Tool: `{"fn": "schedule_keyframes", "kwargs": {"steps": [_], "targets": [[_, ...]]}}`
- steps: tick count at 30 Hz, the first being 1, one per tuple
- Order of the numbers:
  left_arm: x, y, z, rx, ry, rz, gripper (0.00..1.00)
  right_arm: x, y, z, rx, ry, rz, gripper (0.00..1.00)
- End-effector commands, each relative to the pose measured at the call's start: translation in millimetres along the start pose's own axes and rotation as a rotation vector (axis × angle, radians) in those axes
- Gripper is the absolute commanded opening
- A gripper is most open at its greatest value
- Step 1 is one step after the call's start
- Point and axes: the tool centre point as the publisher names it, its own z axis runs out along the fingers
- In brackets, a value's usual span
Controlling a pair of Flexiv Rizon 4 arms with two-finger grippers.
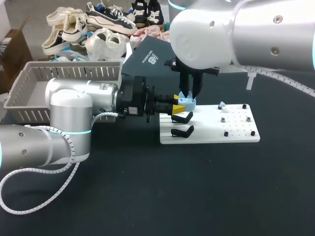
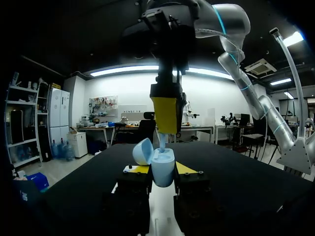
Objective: Pick up each earbud case from the left stands, insert the matching earbuds, close the lid, and place the case in the box.
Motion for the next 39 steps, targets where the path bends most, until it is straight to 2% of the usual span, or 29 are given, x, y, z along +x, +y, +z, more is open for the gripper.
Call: {"fn": "schedule_keyframes", "kwargs": {"steps": [1,30,31,32,33,34,39], "targets": [[7.3,0.7,2,-0.001,-0.014,0.001,0.00,-3,2,1,0.006,0.008,0.003,0.00],[7.3,0.7,2,-0.001,-0.014,0.001,0.00,-5,1,12,0.045,0.047,0.038,0.00],[7.3,0.7,2,-0.001,-0.014,0.001,0.00,-5,1,12,0.046,0.048,0.039,0.03],[7.3,0.7,2,-0.001,-0.014,0.001,0.00,-5,1,13,0.046,0.048,0.041,0.15],[7.3,0.7,2,-0.001,-0.014,0.001,0.00,-5,1,13,0.046,0.048,0.042,0.32],[7.3,0.7,2,-0.001,-0.014,0.001,0.00,-5,1,13,0.044,0.049,0.043,0.37],[7.3,0.7,2,-0.001,-0.014,0.001,0.00,-5,-1,9,0.031,0.042,0.052,0.44]]}}
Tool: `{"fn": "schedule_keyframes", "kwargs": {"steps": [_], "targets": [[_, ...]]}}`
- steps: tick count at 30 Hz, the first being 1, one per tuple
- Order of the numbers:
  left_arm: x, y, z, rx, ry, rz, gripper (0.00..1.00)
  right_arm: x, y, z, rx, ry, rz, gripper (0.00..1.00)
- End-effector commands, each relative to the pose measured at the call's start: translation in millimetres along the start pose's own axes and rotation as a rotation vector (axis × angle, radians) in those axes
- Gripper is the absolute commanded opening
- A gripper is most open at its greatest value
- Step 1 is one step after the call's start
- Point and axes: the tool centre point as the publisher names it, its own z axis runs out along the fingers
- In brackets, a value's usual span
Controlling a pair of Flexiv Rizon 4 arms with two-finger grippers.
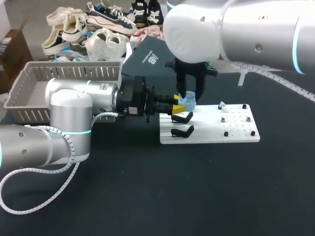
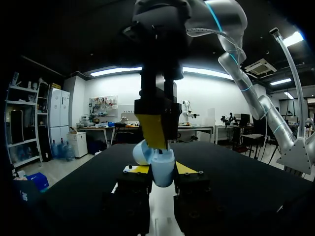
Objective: Pick up each earbud case from the left stands, insert the matching earbuds, close the lid, and place the case in the box.
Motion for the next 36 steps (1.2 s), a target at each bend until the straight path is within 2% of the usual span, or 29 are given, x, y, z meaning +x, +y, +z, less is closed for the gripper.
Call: {"fn": "schedule_keyframes", "kwargs": {"steps": [1,6,9,16,17,20,22,23,27,36], "targets": [[7.3,0.7,2,-0.001,-0.014,0.001,0.00,2,-4,-5,-0.013,-0.011,0.009,0.44],[7.3,0.7,2,-0.001,-0.014,0.001,0.00,3,-16,-18,-0.077,-0.023,0.050,0.42],[7.3,0.7,2,-0.001,-0.014,0.001,0.00,0,-26,-25,-0.135,-0.065,0.111,0.45],[7.3,0.7,2,-0.001,-0.014,0.001,0.00,-12,-45,-31,-0.237,-0.166,0.153,0.47],[7.3,0.7,2,-0.001,-0.014,0.001,0.00,-17,-51,-32,-0.267,-0.203,0.126,0.48],[7.3,0.7,2,-0.001,-0.014,0.001,0.00,-25,-59,-30,-0.291,-0.228,0.080,0.50],[7.3,0.7,2,-0.001,-0.014,0.001,0.00,-36,-65,-27,-0.298,-0.242,0.049,0.65],[7.3,0.7,2,-0.001,-0.014,0.001,0.00,-42,-67,-26,-0.306,-0.245,0.039,0.68],[7.3,0.7,2,-0.001,-0.014,0.001,0.00,-60,-77,-22,-0.314,-0.250,-0.002,0.57],[7.3,0.7,2,-0.001,-0.014,0.001,0.00,-82,-82,-4,-0.292,-0.220,-0.121,0.71]]}}
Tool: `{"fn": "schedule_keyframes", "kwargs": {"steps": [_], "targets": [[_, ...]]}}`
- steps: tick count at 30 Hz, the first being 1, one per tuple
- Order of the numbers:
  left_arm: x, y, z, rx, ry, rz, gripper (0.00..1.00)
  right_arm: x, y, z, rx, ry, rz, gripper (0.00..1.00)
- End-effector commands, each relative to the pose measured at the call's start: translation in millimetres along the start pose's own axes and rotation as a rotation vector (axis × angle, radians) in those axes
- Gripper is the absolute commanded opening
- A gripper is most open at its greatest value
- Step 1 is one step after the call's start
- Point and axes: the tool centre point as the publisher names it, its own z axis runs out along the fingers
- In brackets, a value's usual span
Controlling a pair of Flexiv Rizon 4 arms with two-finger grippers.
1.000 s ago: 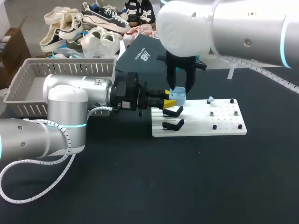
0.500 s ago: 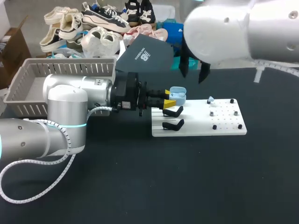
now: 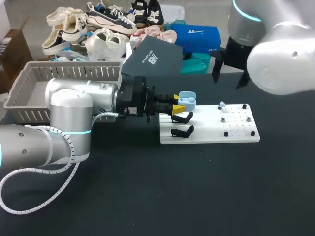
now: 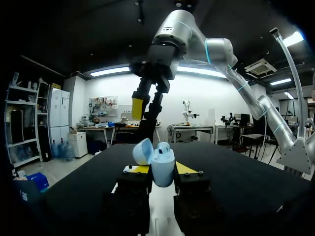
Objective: Pick up each earbud case from the left stands, insert the matching earbuds, close the lid, and place the case in the box.
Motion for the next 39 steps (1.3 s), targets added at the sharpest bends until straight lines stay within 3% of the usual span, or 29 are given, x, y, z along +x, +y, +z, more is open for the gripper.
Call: {"fn": "schedule_keyframes", "kwargs": {"steps": [1,12,20,23,39], "targets": [[7.2,0.7,2,-0.001,-0.014,0.001,0.00,-4,-3,12,-0.062,0.022,-0.040,0.72],[7.2,0.7,2,-0.001,-0.014,0.001,0.00,0,-5,58,-0.020,0.002,-0.119,0.72],[7.2,0.7,2,-0.001,-0.014,0.001,0.00,-2,-18,81,-0.024,-0.008,-0.098,0.60],[7.2,0.7,2,-0.001,-0.014,0.001,0.00,-3,-21,88,-0.037,-0.001,-0.079,0.50],[7.2,0.7,2,-0.001,-0.014,0.001,0.00,-7,-16,110,-0.069,0.038,-0.104,0.48]]}}
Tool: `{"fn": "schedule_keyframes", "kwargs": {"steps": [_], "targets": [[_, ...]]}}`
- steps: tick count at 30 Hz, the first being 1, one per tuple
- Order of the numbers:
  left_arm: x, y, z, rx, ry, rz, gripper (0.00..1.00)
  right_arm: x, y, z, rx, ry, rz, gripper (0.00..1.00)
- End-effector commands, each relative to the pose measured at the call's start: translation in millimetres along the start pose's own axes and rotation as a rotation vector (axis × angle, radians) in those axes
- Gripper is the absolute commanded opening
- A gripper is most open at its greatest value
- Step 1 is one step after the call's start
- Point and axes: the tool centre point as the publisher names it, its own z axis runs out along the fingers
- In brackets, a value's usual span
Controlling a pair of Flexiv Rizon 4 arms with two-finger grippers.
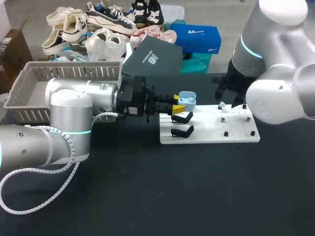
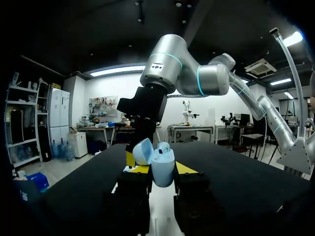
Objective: Pick up each earbud case from the left stands, insert the matching earbuds, close the lid, and place the case in the box.
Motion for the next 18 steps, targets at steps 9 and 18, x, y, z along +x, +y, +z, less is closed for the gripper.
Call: {"fn": "schedule_keyframes", "kwargs": {"steps": [9,18], "targets": [[7.3,0.7,2,-0.001,-0.014,0.001,0.00,-10,0,21,-0.019,0.044,0.028,0.45],[7.3,0.7,2,-0.001,-0.014,0.001,0.00,-15,0,24,-0.034,0.054,0.036,0.39]]}}
